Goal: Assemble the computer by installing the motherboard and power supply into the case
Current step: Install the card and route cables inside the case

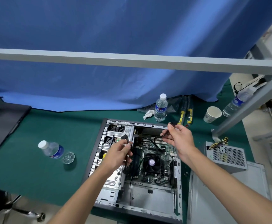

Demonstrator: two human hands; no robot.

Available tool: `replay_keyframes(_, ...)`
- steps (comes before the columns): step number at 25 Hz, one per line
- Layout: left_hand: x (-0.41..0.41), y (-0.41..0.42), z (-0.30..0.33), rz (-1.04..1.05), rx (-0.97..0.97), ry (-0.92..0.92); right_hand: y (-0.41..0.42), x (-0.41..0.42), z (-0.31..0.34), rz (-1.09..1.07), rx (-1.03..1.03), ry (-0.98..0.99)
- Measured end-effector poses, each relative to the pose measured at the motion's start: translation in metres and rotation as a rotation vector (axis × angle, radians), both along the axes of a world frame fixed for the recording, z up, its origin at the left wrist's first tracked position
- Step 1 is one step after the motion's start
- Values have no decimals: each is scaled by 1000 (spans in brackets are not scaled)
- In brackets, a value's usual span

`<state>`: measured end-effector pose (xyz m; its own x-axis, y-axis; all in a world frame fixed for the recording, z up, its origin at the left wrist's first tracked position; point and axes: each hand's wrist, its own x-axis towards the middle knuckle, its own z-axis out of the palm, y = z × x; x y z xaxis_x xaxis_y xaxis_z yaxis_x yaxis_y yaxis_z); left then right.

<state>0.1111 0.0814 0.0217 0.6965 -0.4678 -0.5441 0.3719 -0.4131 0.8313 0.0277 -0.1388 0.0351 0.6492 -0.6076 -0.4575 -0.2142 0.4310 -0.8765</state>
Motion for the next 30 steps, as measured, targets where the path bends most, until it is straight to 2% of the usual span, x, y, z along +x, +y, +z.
replay_keyframes(7,-5,-1,-6,-19,51,31,1,-1,-9,52,-4,72)
replay_keyframes(14,-7,-3,-9,-37,72,25,6,1,-16,124,11,60)
replay_keyframes(19,-8,-3,-6,-53,72,16,12,-2,-16,283,-235,142)
replay_keyframes(21,-7,-4,-6,-61,66,17,12,-4,-15,309,-274,141)
replay_keyframes(27,-11,-3,-6,-64,62,33,8,-8,-14,251,-199,94)
replay_keyframes(30,-8,-2,-7,-54,60,34,9,-6,-15,155,-132,69)
